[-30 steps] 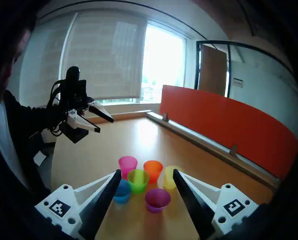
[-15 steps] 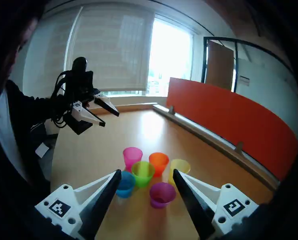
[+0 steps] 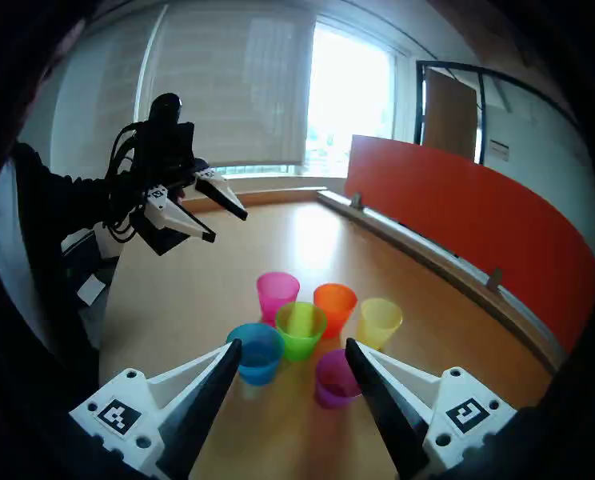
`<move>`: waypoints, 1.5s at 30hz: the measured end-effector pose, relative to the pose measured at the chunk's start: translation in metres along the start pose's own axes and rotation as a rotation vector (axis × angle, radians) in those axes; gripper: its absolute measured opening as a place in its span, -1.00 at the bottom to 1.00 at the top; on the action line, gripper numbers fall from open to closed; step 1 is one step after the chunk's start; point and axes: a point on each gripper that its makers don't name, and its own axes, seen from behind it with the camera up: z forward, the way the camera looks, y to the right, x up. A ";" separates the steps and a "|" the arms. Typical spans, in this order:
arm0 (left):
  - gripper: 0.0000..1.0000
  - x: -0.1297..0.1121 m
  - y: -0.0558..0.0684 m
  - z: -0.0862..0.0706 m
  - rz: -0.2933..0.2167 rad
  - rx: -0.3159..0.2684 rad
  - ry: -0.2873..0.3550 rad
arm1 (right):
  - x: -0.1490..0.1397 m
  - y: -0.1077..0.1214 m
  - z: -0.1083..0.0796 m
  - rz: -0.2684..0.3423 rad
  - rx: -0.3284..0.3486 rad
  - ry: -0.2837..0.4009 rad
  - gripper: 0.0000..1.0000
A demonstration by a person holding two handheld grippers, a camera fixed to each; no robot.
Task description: Pour water
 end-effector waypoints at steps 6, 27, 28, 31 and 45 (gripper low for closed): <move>0.86 -0.004 0.001 0.002 -0.001 -0.009 -0.011 | -0.013 -0.003 0.006 0.002 0.010 -0.026 1.00; 0.86 -0.025 0.015 0.014 0.021 -0.048 -0.065 | -0.048 -0.019 0.035 -0.016 0.068 -0.086 1.00; 0.86 -0.026 0.016 0.014 0.021 -0.050 -0.067 | -0.049 -0.019 0.036 -0.015 0.070 -0.090 1.00; 0.86 -0.028 0.017 0.016 0.024 -0.055 -0.074 | -0.054 -0.020 0.040 -0.015 0.075 -0.100 1.00; 0.86 -0.036 0.020 0.026 0.031 -0.071 -0.095 | -0.065 -0.030 0.059 -0.032 0.114 -0.128 1.00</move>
